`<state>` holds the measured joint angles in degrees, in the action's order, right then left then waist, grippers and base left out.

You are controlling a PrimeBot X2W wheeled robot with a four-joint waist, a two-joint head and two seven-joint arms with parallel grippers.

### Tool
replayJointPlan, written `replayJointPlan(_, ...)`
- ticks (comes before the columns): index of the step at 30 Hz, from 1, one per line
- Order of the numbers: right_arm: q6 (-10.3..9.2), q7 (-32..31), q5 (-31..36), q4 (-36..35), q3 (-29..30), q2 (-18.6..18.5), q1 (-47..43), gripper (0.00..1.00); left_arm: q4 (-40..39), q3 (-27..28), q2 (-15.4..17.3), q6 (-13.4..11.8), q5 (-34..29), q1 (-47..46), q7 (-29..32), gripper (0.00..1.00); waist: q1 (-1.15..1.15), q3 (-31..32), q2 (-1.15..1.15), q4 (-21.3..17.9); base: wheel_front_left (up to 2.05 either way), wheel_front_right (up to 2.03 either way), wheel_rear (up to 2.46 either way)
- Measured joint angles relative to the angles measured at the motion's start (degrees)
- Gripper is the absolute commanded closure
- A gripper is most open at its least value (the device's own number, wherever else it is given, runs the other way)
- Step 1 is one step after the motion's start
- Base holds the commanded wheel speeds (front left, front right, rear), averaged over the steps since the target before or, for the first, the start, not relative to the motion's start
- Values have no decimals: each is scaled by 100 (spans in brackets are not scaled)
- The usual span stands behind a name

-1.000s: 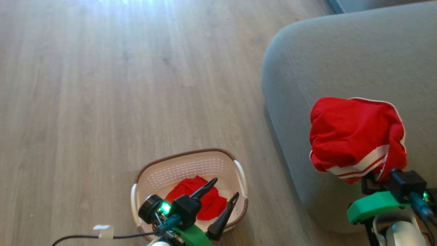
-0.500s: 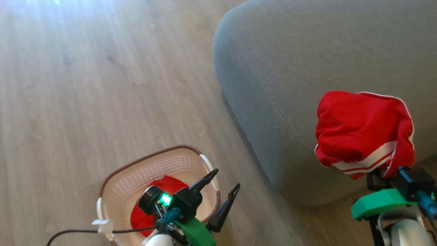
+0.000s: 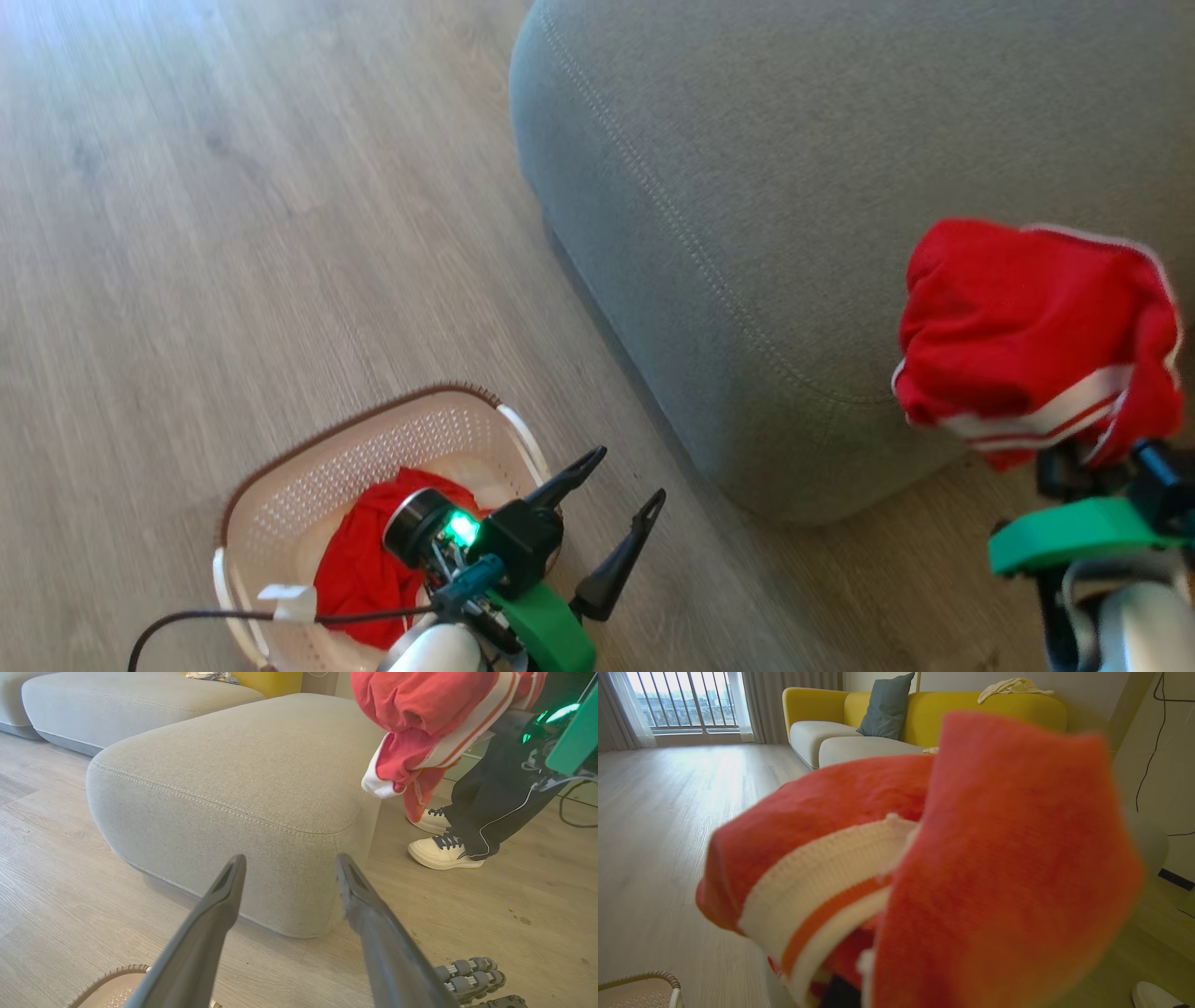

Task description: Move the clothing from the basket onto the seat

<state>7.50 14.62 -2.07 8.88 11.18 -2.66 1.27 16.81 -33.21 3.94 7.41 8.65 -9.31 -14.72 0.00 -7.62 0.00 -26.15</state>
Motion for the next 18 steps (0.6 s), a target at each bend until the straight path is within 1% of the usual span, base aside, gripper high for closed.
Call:
replayJointPlan(5,0,0,123,-190,211,10,423,100,-46,-30,77,0,-1,-43,0,0,0,-220,0,96,0,0,0)
replayJointPlan(11,0,0,147,-397,557,-8,1432,100,-163,-87,383,0,-35,-409,0,0,1,-703,0,229,0,0,0)
replayJointPlan(14,0,1,-76,-368,802,-135,2032,100,-165,-204,575,0,-67,-571,0,0,2,-997,0,287,0,0,0)
replayJointPlan(18,0,2,-156,5,1001,-532,2740,100,-205,-379,795,0,-110,-756,0,0,2,-1384,0,370,0,0,0)
